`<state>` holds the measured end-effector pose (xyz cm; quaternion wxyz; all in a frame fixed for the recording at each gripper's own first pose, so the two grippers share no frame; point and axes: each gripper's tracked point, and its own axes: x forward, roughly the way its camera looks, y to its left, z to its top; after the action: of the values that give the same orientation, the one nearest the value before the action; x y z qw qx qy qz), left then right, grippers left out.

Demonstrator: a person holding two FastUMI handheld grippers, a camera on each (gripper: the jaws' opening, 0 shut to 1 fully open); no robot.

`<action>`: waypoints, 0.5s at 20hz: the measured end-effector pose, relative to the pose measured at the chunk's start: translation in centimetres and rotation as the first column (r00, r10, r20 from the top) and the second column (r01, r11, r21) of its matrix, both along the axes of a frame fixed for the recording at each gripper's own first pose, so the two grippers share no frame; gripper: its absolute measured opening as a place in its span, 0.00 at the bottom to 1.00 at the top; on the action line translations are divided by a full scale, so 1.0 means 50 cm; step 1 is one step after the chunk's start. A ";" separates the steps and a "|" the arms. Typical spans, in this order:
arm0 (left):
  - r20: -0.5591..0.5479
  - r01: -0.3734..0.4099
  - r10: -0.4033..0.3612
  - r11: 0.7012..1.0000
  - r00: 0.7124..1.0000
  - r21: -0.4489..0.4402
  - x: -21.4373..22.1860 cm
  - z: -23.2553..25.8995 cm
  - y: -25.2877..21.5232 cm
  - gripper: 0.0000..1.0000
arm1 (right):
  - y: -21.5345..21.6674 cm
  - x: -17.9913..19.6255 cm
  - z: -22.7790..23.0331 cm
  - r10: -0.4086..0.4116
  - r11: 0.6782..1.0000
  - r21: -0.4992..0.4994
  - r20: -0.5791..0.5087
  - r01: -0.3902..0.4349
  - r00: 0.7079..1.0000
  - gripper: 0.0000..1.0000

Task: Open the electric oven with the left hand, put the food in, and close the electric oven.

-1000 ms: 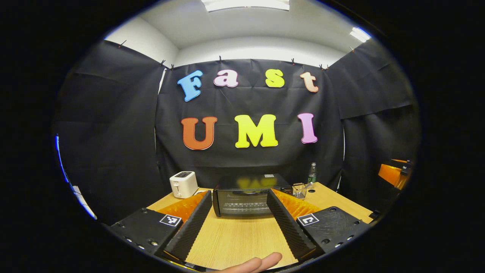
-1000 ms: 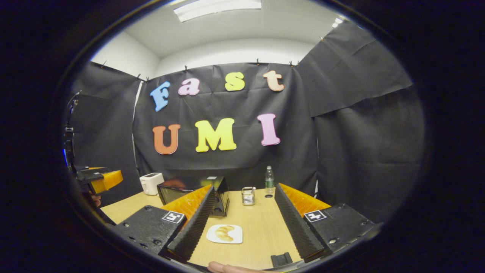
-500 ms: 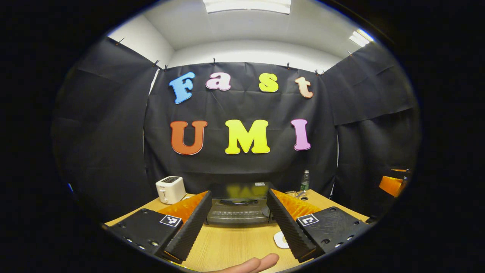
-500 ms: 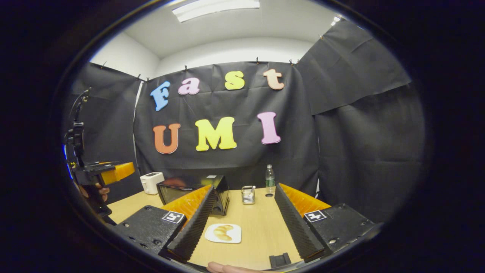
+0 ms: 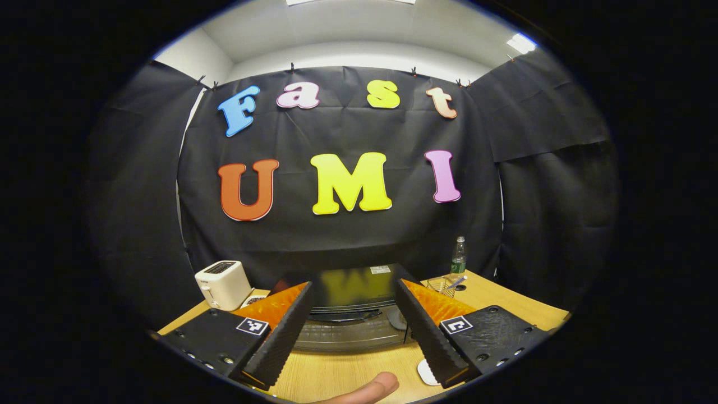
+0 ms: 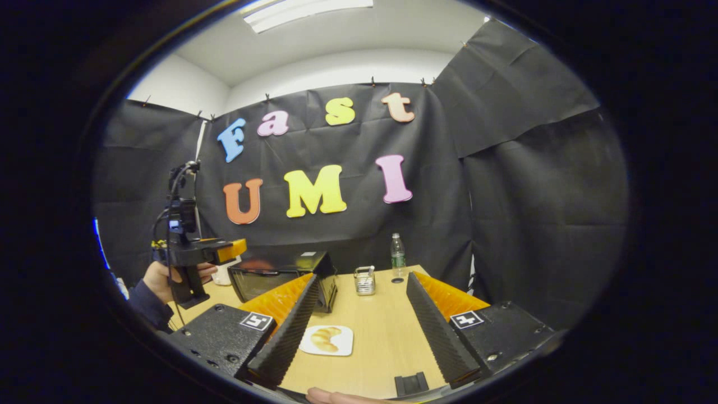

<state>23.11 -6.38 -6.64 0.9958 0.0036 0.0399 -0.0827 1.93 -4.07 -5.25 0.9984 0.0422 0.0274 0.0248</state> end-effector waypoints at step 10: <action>-0.152 -0.035 0.043 0.998 0.987 0.057 0.165 -0.161 0.000 0.95 | -0.029 0.031 -0.063 0.036 0.999 0.032 -0.042 -0.034 0.998 0.96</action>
<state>31.38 -6.36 -14.70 0.9907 0.0235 0.1184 -0.0621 3.46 -5.52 -8.40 0.9962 0.0579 0.0490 0.0417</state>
